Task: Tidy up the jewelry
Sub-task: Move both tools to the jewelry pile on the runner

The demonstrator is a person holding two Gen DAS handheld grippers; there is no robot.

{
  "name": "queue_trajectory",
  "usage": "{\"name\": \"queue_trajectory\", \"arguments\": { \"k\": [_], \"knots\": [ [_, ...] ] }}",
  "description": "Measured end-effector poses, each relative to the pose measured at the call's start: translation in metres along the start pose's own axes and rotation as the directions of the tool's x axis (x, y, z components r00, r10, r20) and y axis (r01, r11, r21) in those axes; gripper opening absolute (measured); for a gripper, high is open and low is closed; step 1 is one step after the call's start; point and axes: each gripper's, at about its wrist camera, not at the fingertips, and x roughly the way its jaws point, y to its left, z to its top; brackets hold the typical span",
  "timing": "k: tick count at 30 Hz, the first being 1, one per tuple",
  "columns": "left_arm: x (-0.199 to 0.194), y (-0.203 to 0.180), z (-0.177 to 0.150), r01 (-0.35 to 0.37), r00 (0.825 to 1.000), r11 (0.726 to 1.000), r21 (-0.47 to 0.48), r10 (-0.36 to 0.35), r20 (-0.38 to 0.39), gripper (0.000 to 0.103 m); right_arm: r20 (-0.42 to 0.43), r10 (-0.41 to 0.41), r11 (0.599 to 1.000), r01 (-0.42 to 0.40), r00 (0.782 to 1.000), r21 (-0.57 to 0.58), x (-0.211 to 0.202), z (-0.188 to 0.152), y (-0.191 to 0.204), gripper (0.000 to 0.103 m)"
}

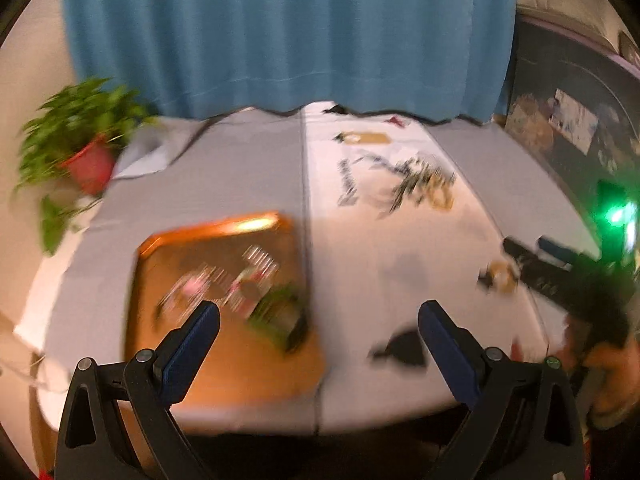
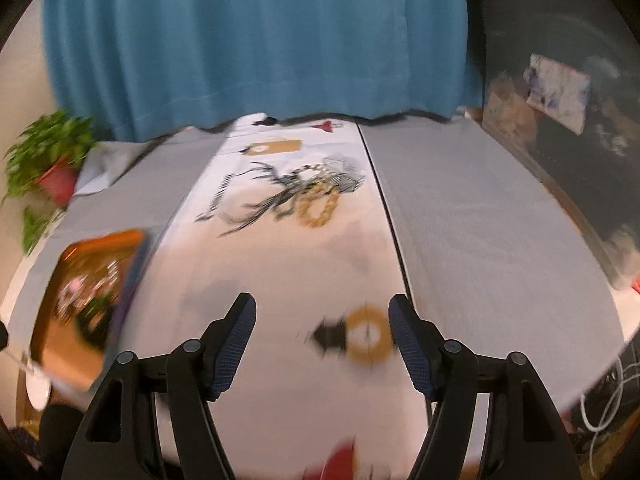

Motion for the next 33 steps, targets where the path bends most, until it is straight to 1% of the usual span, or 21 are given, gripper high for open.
{"name": "queue_trajectory", "arguments": {
  "k": [1, 3, 4, 5, 8, 10, 11, 12, 15, 16, 17, 20, 23, 25, 27, 28, 30, 32, 33],
  "knots": [
    [0.018, -0.007, 0.018, 0.025, 1.000, 1.000, 0.003, -0.025, 0.005, 0.099, -0.008, 0.000, 1.000, 0.000, 1.000, 0.006, 0.015, 0.009, -0.005, 0.070],
    [0.050, -0.019, 0.048, 0.046, 0.999, 0.999, 0.011, -0.046, -0.008, 0.099, -0.028, 0.001, 1.000, -0.001, 1.000, 0.014, 0.053, 0.029, -0.014, 0.070],
    [0.071, -0.026, 0.065, 0.064, 0.998, 0.998, 0.018, -0.064, -0.013, 0.099, -0.034, -0.003, 1.000, 0.004, 0.999, 0.016, 0.064, 0.034, -0.016, 0.070],
    [0.091, -0.034, 0.080, 0.078, 0.997, 0.997, 0.029, -0.077, -0.019, 0.099, -0.044, -0.001, 1.000, 0.002, 0.999, 0.014, 0.084, 0.044, -0.019, 0.070],
    [0.144, -0.051, 0.114, 0.098, 0.994, 0.993, 0.061, -0.095, -0.048, 0.099, -0.078, 0.013, 1.000, -0.013, 0.997, 0.002, 0.126, 0.060, -0.020, 0.070],
    [0.174, -0.059, 0.126, 0.115, 0.991, 0.991, 0.074, -0.110, -0.073, 0.099, -0.081, 0.020, 1.000, -0.021, 0.997, -0.004, 0.146, 0.068, -0.019, 0.070],
    [0.191, -0.064, 0.131, 0.127, 0.988, 0.989, 0.081, -0.119, -0.096, 0.099, -0.085, 0.011, 1.000, -0.011, 0.996, -0.009, 0.155, 0.071, -0.018, 0.070],
    [0.202, -0.067, 0.133, 0.132, 0.986, 0.987, 0.087, -0.122, -0.113, 0.099, -0.094, -0.001, 1.000, 0.000, 0.996, -0.015, 0.164, 0.073, -0.017, 0.070],
    [0.240, -0.080, 0.136, 0.165, 0.973, 0.980, 0.110, -0.143, -0.184, 0.099, -0.121, -0.042, 0.998, 0.037, 0.992, -0.044, 0.189, 0.077, -0.015, 0.070],
    [0.246, -0.083, 0.134, 0.165, 0.971, 0.979, 0.118, -0.140, -0.195, 0.099, -0.111, -0.059, 0.997, 0.052, 0.992, -0.062, 0.193, 0.077, -0.015, 0.072],
    [0.257, -0.087, 0.134, 0.161, 0.969, 0.978, 0.130, -0.132, -0.209, 0.099, -0.095, -0.069, 0.995, 0.061, 0.993, -0.082, 0.194, 0.077, -0.015, 0.074],
    [0.275, -0.091, 0.131, 0.140, 0.968, 0.978, 0.153, -0.103, -0.227, 0.099, -0.100, -0.078, 0.995, 0.071, 0.992, -0.073, 0.196, 0.077, -0.024, 0.076],
    [0.292, -0.096, 0.130, 0.147, 0.960, 0.977, 0.156, -0.102, -0.262, 0.099, -0.091, -0.144, 0.986, 0.135, 0.985, -0.093, 0.192, 0.074, -0.040, 0.080],
    [0.297, -0.100, 0.129, 0.146, 0.956, 0.973, 0.176, -0.093, -0.277, 0.099, -0.097, -0.138, 0.989, 0.132, 0.986, -0.069, 0.189, 0.071, -0.051, 0.081],
    [0.300, -0.103, 0.130, 0.148, 0.958, 0.970, 0.192, -0.092, -0.271, 0.100, -0.106, -0.102, 0.995, 0.100, 0.989, -0.032, 0.189, 0.070, -0.061, 0.081],
    [0.301, -0.103, 0.131, 0.153, 0.956, 0.969, 0.192, -0.096, -0.277, 0.100, -0.108, -0.089, 0.996, 0.087, 0.990, -0.018, 0.188, 0.070, -0.064, 0.082],
    [0.305, -0.104, 0.136, 0.151, 0.952, 0.971, 0.183, -0.093, -0.293, 0.100, -0.109, -0.090, 0.996, 0.087, 0.990, -0.025, 0.187, 0.070, -0.065, 0.083],
    [0.306, -0.105, 0.139, 0.152, 0.948, 0.972, 0.178, -0.093, -0.303, 0.097, -0.110, -0.089, 0.996, 0.087, 0.990, -0.025, 0.187, 0.071, -0.065, 0.084],
    [0.305, -0.105, 0.139, 0.154, 0.948, 0.972, 0.179, -0.094, -0.305, 0.093, -0.110, -0.089, 0.996, 0.087, 0.990, -0.025, 0.187, 0.071, -0.065, 0.084]
  ]
}}
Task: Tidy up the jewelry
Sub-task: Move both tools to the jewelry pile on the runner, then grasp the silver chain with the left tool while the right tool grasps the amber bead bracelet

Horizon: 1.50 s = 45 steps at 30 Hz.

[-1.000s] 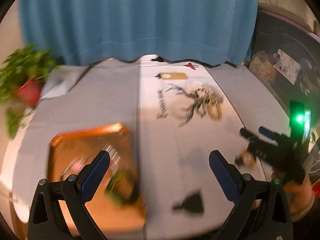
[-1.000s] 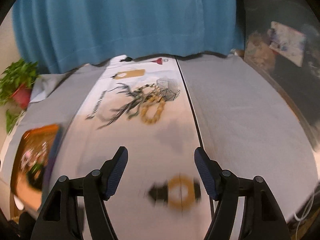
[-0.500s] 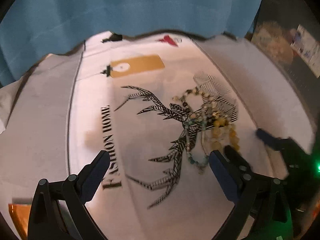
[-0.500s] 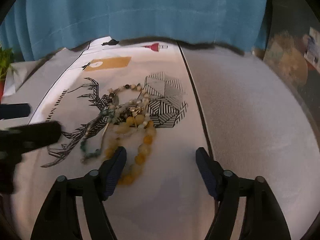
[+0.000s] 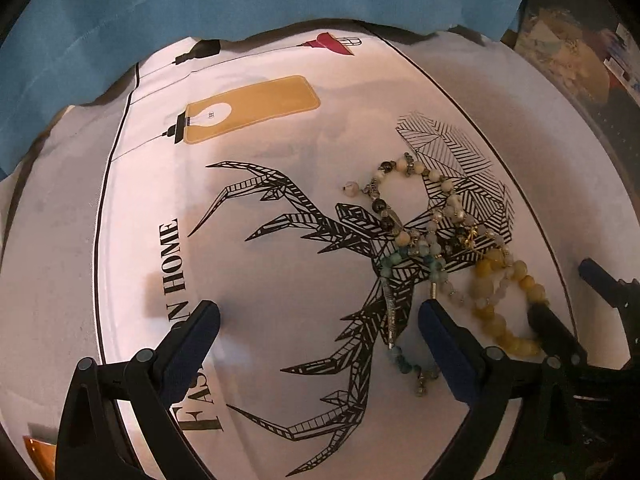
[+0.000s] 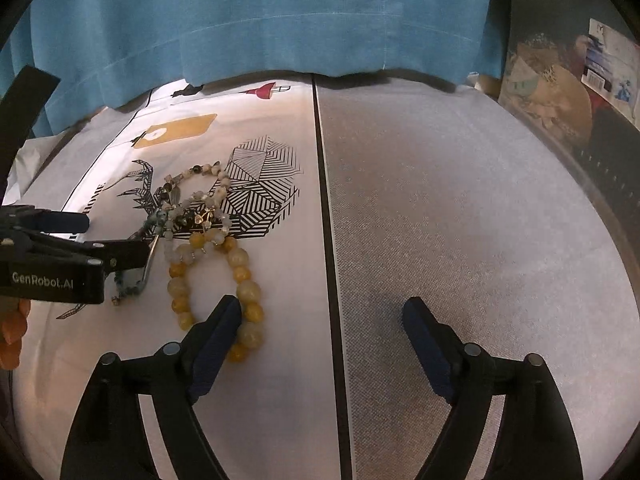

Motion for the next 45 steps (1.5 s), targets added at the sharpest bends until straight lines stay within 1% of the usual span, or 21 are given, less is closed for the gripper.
{"name": "queue_trajectory", "arguments": {
  "k": [1, 2, 3, 4, 5, 6, 7, 8, 10, 11, 12, 14, 16, 19, 22, 25, 30, 32, 37, 41, 45],
  "knots": [
    [-0.003, -0.001, -0.002, 0.004, 1.000, 1.000, 0.008, -0.004, 0.008, 0.082, 0.000, 0.000, 1.000, 0.000, 1.000, 0.000, -0.001, 0.000, 0.000, 0.084],
    [-0.008, -0.004, -0.004, 0.010, 1.000, 1.000, 0.024, -0.011, 0.022, 0.074, 0.000, 0.000, 1.000, 0.000, 1.000, 0.000, -0.001, 0.000, 0.000, 0.084],
    [-0.010, -0.007, -0.005, 0.018, 0.999, 0.999, 0.040, -0.019, 0.030, 0.050, 0.000, -0.001, 1.000, 0.001, 1.000, 0.000, -0.001, 0.000, 0.000, 0.082],
    [-0.015, -0.011, -0.008, 0.033, 0.999, 0.998, 0.062, -0.035, 0.036, 0.020, 0.003, 0.003, 1.000, -0.003, 1.000, -0.004, -0.002, 0.000, 0.001, 0.070],
    [-0.018, -0.016, -0.010, 0.049, 0.998, 0.996, 0.079, -0.052, 0.030, 0.006, 0.016, 0.014, 1.000, -0.014, 1.000, -0.019, -0.004, 0.000, 0.003, 0.059],
    [-0.019, -0.020, -0.012, 0.055, 0.998, 0.995, 0.087, -0.058, 0.025, 0.001, 0.025, 0.021, 0.999, -0.020, 0.999, -0.033, -0.005, -0.001, 0.006, 0.034],
    [-0.020, -0.024, -0.015, 0.064, 0.998, 0.993, 0.096, -0.066, 0.025, 0.001, 0.033, 0.034, 0.998, -0.032, 0.999, -0.061, -0.007, -0.002, 0.012, 0.016],
    [-0.022, -0.027, -0.018, 0.083, 0.996, 0.992, 0.098, -0.085, 0.020, 0.001, 0.034, 0.042, 0.996, -0.039, 0.999, -0.085, -0.007, -0.003, 0.016, 0.013],
    [-0.028, -0.028, -0.026, 0.124, 0.992, 0.990, 0.070, -0.124, 0.008, 0.001, 0.033, 0.032, 0.995, -0.029, 0.999, -0.101, -0.010, -0.006, 0.019, 0.013],
    [-0.032, -0.029, -0.030, 0.130, 0.991, 0.990, 0.061, -0.131, 0.011, 0.001, 0.019, 0.041, 0.995, -0.039, 0.999, -0.088, -0.012, -0.007, 0.016, 0.013],
    [-0.041, -0.029, -0.036, 0.141, 0.990, 0.989, 0.050, -0.142, 0.022, 0.001, 0.024, 0.046, 0.996, -0.044, 0.999, -0.076, -0.018, -0.007, 0.012, 0.013],
    [-0.064, -0.028, -0.049, 0.161, 0.986, 0.986, 0.036, -0.163, 0.047, 0.001, 0.067, 0.018, 0.998, -0.014, 0.998, -0.060, -0.038, -0.006, 0.003, 0.013],
    [-0.085, -0.026, -0.060, 0.168, 0.983, 0.985, 0.027, -0.170, 0.070, 0.001, 0.102, 0.003, 0.999, 0.001, 0.995, -0.036, -0.059, -0.008, -0.006, 0.013],
    [-0.117, -0.026, -0.077, 0.180, 0.978, 0.983, 0.023, -0.181, 0.105, 0.001, 0.149, 0.027, 0.999, -0.032, 0.988, 0.030, -0.096, -0.021, -0.023, 0.013],
    [-0.148, -0.026, -0.098, 0.189, 0.973, 0.982, 0.018, -0.189, 0.130, 0.001, 0.158, 0.038, 0.997, -0.048, 0.987, 0.061, -0.121, -0.034, -0.030, 0.013],
    [-0.176, -0.026, -0.122, 0.189, 0.971, 0.982, 0.006, -0.188, 0.150, 0.001, 0.152, 0.035, 0.998, -0.042, 0.988, 0.044, -0.146, -0.048, -0.028, 0.013],
    [-0.220, -0.021, -0.166, 0.152, 0.971, 0.988, -0.031, -0.144, 0.191, 0.001, 0.164, 0.056, 0.998, -0.058, 0.985, 0.008, -0.198, -0.075, -0.015, 0.013],
    [-0.240, -0.018, -0.189, 0.137, 0.971, 0.989, -0.050, -0.124, 0.206, 0.001, 0.171, 0.070, 0.998, -0.069, 0.983, -0.007, -0.217, -0.087, -0.011, 0.013],
    [-0.281, -0.011, -0.249, 0.143, 0.965, 0.987, -0.077, -0.122, 0.233, 0.001, 0.174, 0.116, 0.991, -0.103, 0.978, -0.079, -0.268, -0.128, 0.017, 0.013],
    [-0.307, -0.009, -0.301, 0.143, 0.961, 0.986, -0.090, -0.116, 0.252, 0.001, 0.121, 0.152, 0.980, -0.133, 0.981, -0.148, -0.289, -0.165, 0.048, 0.013],
    [-0.323, -0.005, -0.346, 0.152, 0.958, 0.981, -0.121, -0.116, 0.264, 0.001, 0.096, 0.186, 0.966, -0.164, 0.978, -0.202, -0.314, -0.199, 0.074, 0.013]
  ]
}}
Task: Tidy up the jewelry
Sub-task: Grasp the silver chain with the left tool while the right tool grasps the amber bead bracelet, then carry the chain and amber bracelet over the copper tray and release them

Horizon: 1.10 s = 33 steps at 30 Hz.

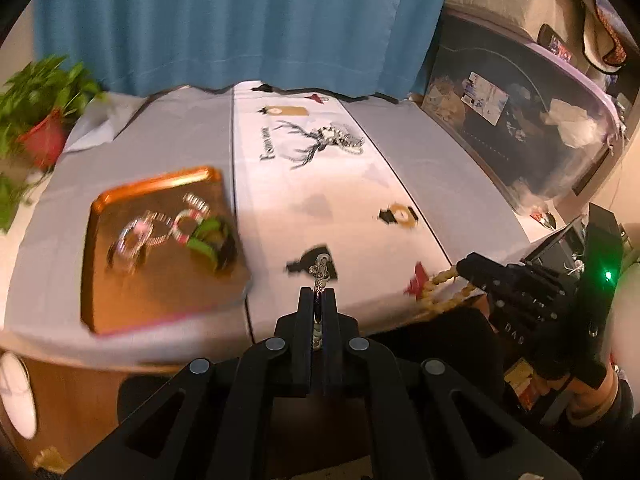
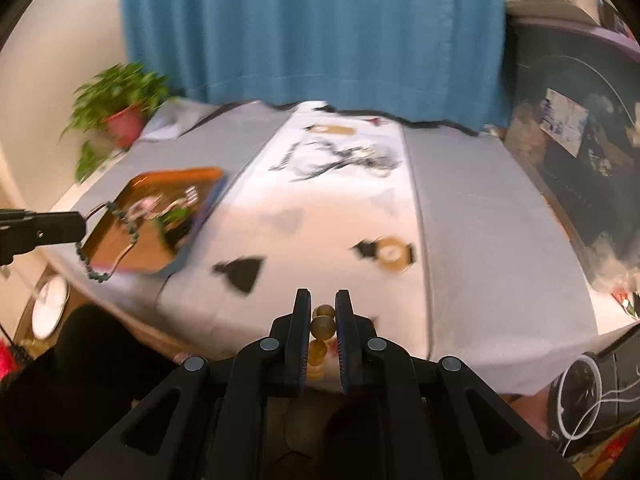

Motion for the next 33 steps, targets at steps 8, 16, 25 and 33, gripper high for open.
{"name": "queue_trajectory", "arguments": {
  "k": [8, 16, 25, 33],
  "knots": [
    [-0.039, 0.014, -0.055, -0.016, 0.999, 0.999, -0.048, 0.018, 0.033, 0.001, -0.013, 0.074, 0.991, -0.075, 0.997, -0.107, -0.042, -0.046, 0.069, 0.013],
    [-0.061, 0.023, -0.078, -0.026, 0.997, 0.997, -0.074, 0.031, 0.069, 0.001, -0.025, 0.122, 0.978, -0.124, 0.992, -0.165, -0.062, -0.062, 0.101, 0.013],
    [-0.072, 0.030, -0.082, -0.031, 0.994, 0.996, -0.083, 0.040, 0.101, 0.001, -0.018, 0.118, 0.974, -0.119, 0.993, -0.194, -0.068, -0.060, 0.114, 0.013],
    [-0.070, 0.038, -0.079, -0.031, 0.994, 0.994, -0.103, 0.042, 0.099, 0.001, -0.031, 0.116, 0.971, -0.120, 0.993, -0.206, -0.062, -0.055, 0.118, 0.013]
  ]
}}
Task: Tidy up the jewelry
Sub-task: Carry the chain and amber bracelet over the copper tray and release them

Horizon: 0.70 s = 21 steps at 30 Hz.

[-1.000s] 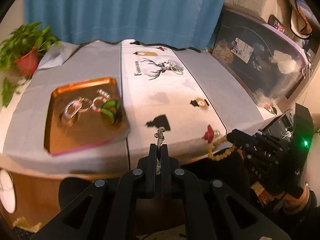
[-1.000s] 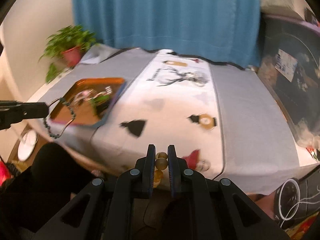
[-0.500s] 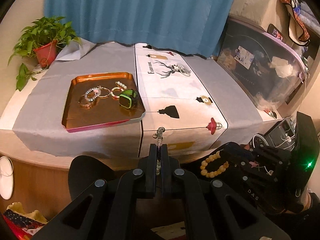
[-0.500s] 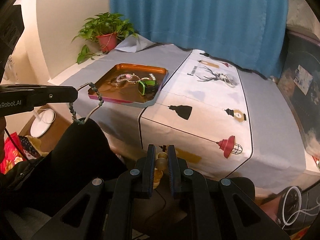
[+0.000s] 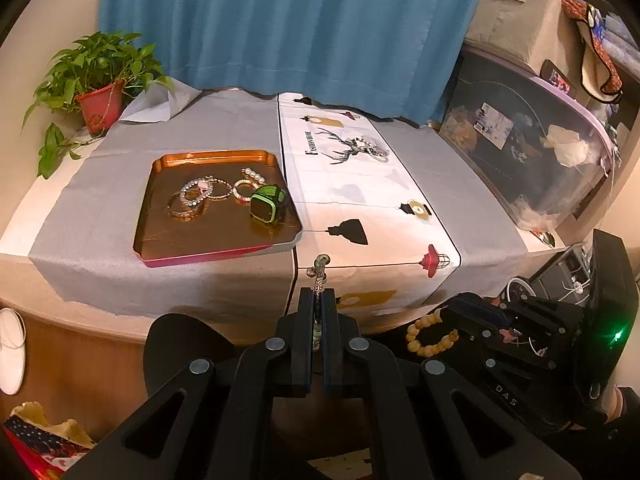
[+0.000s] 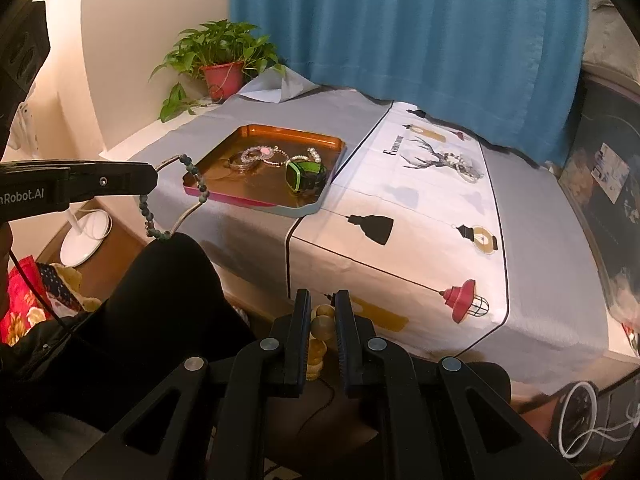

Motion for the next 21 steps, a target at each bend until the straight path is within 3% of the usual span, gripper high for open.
{"name": "queue_trajectory", "arguments": {
  "k": [11, 21],
  "knots": [
    [0.010, 0.032, 0.015, -0.036, 0.999, 0.998, -0.054, 0.036, 0.013, 0.001, -0.014, -0.001, 1.000, 0.001, 1.000, -0.016, 0.016, 0.018, 0.002, 0.013],
    [0.026, 0.084, 0.041, -0.090, 0.996, 0.990, -0.112, 0.093, 0.018, 0.001, 0.003, 0.024, 0.999, -0.023, 1.000, -0.040, 0.054, 0.069, 0.002, 0.013]
  ]
}}
